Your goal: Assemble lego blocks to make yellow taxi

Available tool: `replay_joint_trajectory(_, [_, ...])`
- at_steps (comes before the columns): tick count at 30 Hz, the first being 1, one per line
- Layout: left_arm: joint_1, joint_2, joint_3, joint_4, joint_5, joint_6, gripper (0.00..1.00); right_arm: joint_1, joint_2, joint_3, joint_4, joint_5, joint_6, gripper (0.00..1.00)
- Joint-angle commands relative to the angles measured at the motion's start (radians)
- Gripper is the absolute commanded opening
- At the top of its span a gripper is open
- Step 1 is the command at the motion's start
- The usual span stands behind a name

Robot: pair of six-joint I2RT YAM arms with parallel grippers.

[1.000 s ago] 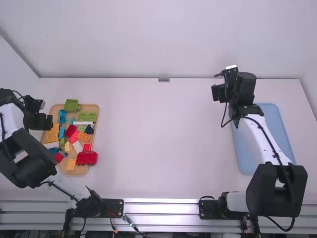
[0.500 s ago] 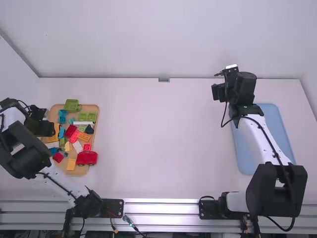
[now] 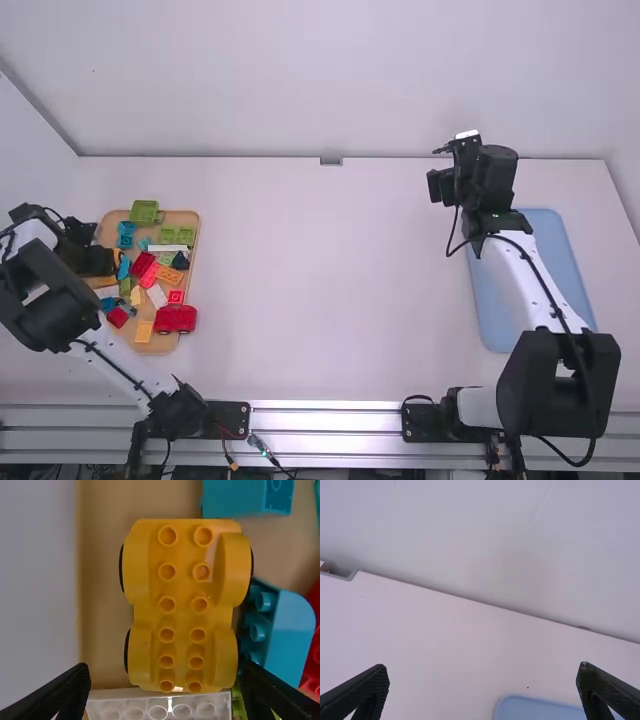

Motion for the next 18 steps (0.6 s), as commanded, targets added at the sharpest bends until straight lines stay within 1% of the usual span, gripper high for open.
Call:
replay_joint_trajectory(1, [0.0,0.034,-0.011,0.003,0.039,-0.011,0.8,-0.003,0.008,0.035,0.0,-0.005,0.009,0.99])
replay_joint_trajectory(5, [-0.005,0.059,-0.011,0.016,-0.015,-0.02,0.78,-0.002,0.008,0.035,-0.001,-0.005,0.008,0.99])
replay_joint_trajectory(14, [-0.005,0.07,-0.011,0.03,-0.006,-0.012,0.73,-0.003,0.008,0.035,0.0,-0.004,0.009,0.99])
replay_joint_trajectory(16, [-0.002,0.07,-0.011,0.029,-0.006,-0.011,0.69,-0.003,0.008,0.035,0.0,-0.004,0.009,0.99])
replay_joint_trajectory(18, [-0.006,0.071,-0.011,0.029,-0.005,-0.011,0.54,-0.003,0.008,0.035,-0.001,-0.005,0.009,0.99])
